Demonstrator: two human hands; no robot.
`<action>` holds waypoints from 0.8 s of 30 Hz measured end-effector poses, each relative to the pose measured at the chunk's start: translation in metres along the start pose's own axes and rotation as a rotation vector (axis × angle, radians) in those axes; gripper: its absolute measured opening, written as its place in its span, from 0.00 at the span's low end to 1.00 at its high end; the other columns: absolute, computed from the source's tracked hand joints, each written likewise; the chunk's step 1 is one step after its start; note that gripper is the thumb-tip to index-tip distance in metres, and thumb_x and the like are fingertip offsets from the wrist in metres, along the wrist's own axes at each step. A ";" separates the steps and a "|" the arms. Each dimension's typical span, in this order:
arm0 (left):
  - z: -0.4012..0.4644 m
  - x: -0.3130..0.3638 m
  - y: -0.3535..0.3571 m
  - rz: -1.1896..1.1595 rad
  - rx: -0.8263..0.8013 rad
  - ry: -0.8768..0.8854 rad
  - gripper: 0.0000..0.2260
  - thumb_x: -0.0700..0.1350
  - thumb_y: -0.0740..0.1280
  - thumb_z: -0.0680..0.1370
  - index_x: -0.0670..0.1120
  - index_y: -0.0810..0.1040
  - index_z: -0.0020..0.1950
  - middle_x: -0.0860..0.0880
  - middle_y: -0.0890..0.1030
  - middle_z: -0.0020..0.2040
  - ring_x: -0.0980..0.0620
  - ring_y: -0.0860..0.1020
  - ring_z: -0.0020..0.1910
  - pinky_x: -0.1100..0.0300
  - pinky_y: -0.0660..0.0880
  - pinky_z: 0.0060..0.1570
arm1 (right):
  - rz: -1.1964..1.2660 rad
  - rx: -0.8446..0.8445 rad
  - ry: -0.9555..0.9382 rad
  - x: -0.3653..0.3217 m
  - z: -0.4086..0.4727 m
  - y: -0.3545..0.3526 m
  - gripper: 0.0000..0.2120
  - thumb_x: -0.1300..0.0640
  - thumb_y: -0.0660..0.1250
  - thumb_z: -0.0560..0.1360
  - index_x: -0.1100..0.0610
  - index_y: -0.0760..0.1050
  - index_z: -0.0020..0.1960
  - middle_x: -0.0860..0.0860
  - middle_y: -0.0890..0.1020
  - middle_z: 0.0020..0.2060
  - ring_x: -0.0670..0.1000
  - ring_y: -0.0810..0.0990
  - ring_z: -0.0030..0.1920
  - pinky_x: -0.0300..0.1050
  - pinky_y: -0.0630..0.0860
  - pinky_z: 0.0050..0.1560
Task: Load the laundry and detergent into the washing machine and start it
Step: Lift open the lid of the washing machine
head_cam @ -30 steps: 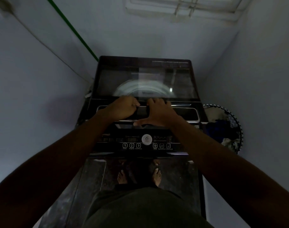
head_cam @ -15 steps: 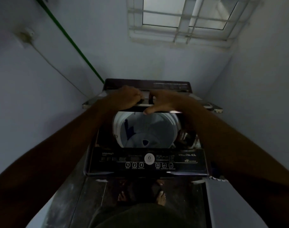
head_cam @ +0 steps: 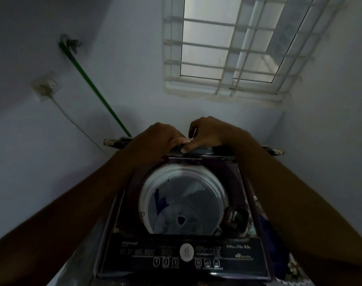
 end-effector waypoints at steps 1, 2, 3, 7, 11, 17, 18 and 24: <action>0.002 -0.001 -0.003 0.000 0.048 0.029 0.14 0.54 0.63 0.78 0.47 0.85 0.51 0.47 0.84 0.48 0.52 0.81 0.45 0.52 0.78 0.48 | 0.016 0.018 -0.002 0.001 0.003 -0.006 0.35 0.26 0.73 0.52 0.47 0.77 0.50 0.46 0.81 0.47 0.47 0.78 0.48 0.50 0.79 0.51; 0.005 -0.003 -0.008 0.003 0.104 0.050 0.14 0.53 0.64 0.78 0.47 0.85 0.51 0.47 0.84 0.48 0.52 0.81 0.45 0.52 0.78 0.48 | 0.041 0.044 -0.004 0.001 0.005 -0.014 0.35 0.27 0.75 0.51 0.47 0.77 0.49 0.46 0.81 0.48 0.47 0.78 0.48 0.49 0.78 0.51; 0.008 -0.005 -0.012 0.006 0.160 0.060 0.14 0.53 0.64 0.78 0.47 0.85 0.51 0.47 0.84 0.47 0.52 0.81 0.45 0.52 0.78 0.47 | 0.069 0.080 -0.008 0.002 0.007 -0.022 0.33 0.29 0.76 0.51 0.48 0.78 0.48 0.47 0.81 0.48 0.47 0.78 0.49 0.48 0.78 0.50; 0.032 -0.011 -0.026 0.087 0.252 0.025 0.11 0.49 0.66 0.77 0.46 0.86 0.47 0.44 0.85 0.43 0.47 0.82 0.40 0.51 0.79 0.43 | 0.128 0.200 -0.051 0.001 0.015 -0.047 0.26 0.38 0.81 0.55 0.52 0.81 0.46 0.48 0.82 0.44 0.47 0.79 0.47 0.45 0.78 0.48; 0.059 -0.016 -0.038 0.162 0.303 0.045 0.11 0.46 0.66 0.78 0.46 0.86 0.42 0.48 0.85 0.39 0.51 0.81 0.37 0.56 0.76 0.42 | 0.083 0.313 -0.086 0.002 0.026 -0.057 0.22 0.43 0.79 0.64 0.56 0.82 0.50 0.52 0.82 0.47 0.50 0.80 0.47 0.48 0.79 0.49; 0.098 -0.039 -0.042 0.274 0.318 0.034 0.05 0.42 0.72 0.75 0.48 0.85 0.50 0.49 0.86 0.43 0.52 0.83 0.40 0.57 0.79 0.47 | -0.167 0.608 -0.228 0.004 0.038 -0.055 0.18 0.48 0.67 0.77 0.56 0.78 0.63 0.56 0.79 0.50 0.57 0.78 0.50 0.49 0.75 0.48; 0.106 -0.043 -0.041 0.301 0.291 0.022 0.06 0.42 0.73 0.75 0.47 0.85 0.50 0.48 0.86 0.44 0.50 0.83 0.40 0.54 0.80 0.48 | -0.221 0.631 -0.227 0.004 0.041 -0.055 0.20 0.49 0.65 0.78 0.58 0.75 0.66 0.58 0.80 0.52 0.59 0.78 0.52 0.51 0.76 0.50; 0.140 -0.059 -0.041 0.353 0.242 -0.073 0.06 0.41 0.71 0.76 0.44 0.84 0.52 0.45 0.85 0.47 0.46 0.82 0.44 0.57 0.77 0.51 | -0.302 0.604 -0.178 0.007 0.066 -0.065 0.24 0.49 0.59 0.81 0.61 0.66 0.73 0.59 0.78 0.63 0.61 0.76 0.61 0.54 0.72 0.63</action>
Point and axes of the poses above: each hand's wrist, its own z-axis towards the middle knuckle, its own y-axis out of the palm, x = y × z, the point moved 5 cm from there along z, towards the middle knuckle
